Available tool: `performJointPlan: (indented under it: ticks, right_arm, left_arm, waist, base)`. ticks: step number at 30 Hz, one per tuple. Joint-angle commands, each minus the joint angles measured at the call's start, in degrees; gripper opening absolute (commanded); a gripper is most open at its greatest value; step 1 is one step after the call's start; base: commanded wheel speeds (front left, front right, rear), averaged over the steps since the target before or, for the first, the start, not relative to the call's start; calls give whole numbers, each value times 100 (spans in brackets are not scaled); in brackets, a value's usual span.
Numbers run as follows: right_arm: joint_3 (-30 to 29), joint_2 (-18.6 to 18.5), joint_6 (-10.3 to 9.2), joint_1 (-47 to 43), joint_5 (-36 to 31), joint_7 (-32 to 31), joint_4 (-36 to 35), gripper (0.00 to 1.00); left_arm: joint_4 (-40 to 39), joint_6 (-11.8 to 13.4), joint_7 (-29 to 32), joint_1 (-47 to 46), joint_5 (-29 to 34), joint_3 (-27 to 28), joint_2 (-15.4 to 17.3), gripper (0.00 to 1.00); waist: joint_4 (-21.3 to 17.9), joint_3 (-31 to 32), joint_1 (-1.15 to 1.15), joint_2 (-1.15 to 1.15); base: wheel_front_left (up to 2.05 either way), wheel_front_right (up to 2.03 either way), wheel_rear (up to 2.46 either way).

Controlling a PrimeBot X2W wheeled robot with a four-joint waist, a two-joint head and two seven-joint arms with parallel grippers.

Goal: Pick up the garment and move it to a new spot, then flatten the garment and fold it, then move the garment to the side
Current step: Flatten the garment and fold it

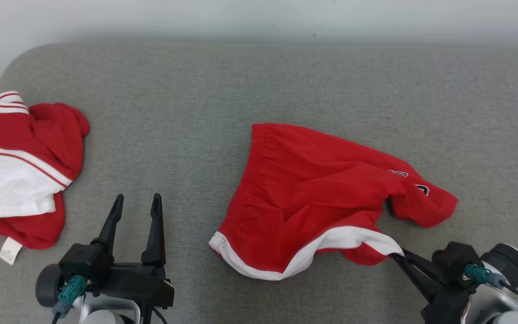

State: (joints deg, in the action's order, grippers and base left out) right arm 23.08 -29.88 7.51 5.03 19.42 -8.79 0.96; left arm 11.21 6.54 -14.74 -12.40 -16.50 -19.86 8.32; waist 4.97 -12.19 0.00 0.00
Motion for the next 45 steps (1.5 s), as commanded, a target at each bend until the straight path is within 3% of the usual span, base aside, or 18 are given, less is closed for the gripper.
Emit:
performJointPlan:
  ticks: [1, 3, 5, 6, 7, 8, 12, 20, 28, 35, 45]
  right_arm:
    - [-91, -2, -4, -94, -76, -12, -65, 0]
    - [-328, 86, -5, -234, -288, 16, -149, 0]
    - [-505, 311, -4, -441, -370, 4, -161, 14]
    - [-591, 435, -4, -510, -387, 40, -160, 35]
    - [-652, 541, -4, -588, -362, 38, -131, 81]
    - [-697, 635, -4, -651, -356, 81, -121, 100]
    - [-908, 970, -4, -944, -206, 162, -44, 100]
    - [-1525, 1223, -4, -1473, -121, 232, -231, 100]
    - [-2443, 1856, -4, -1250, 119, 693, -406, 100]
    - [-2358, 2018, -4, -675, -48, 989, -66, 100]
    - [-2354, 2217, -4, -461, -482, 1336, 203, 100]
  left_arm:
    - [-1, -5, -44, -78, -29, 12, 51, 100]
    - [6, -15, -44, -94, -25, -1, 53, 100]
    - [13, -25, -45, -113, -31, -7, 63, 100]
    - [20, -26, -46, -114, -36, 0, 71, 100]
    - [21, -23, -46, -108, -44, 4, 76, 100]
    - [28, -26, -47, -101, -48, 2, 76, 100]
    - [39, -16, -48, -69, -75, 9, 113, 100]
    - [-38, 82, 42, 107, -149, 124, 265, 100]
    - [-223, 229, 118, 284, -214, 300, 421, 100]
    - [-385, 330, 198, 386, -199, 367, 547, 100]
    - [-601, 517, 415, 646, -33, 239, 674, 100]
  waist:
    - [-123, -29, 0, 0]
    - [-169, -45, 0, 0]
    - [-205, -59, 0, 0]
    - [-225, -61, 0, 0]
    - [-248, -63, 0, 0]
    - [-262, -60, 0, 0]
    - [-343, -14, 0, 0]
    - [-591, 171, 0, 0]
    - [-833, 408, 0, 0]
    - [-913, 570, 0, 0]
    - [-712, 754, 0, 0]
  base:
    - [0, 0, 0]
    - [0, 0, 0]
    - [0, 0, 0]
    - [0, 0, 0]
    - [0, 0, 0]
    - [0, 0, 0]
    - [0, 0, 0]
    - [0, 0, 0]
    - [0, 0, 0]
    - [0, 0, 0]
    - [0, 0, 0]
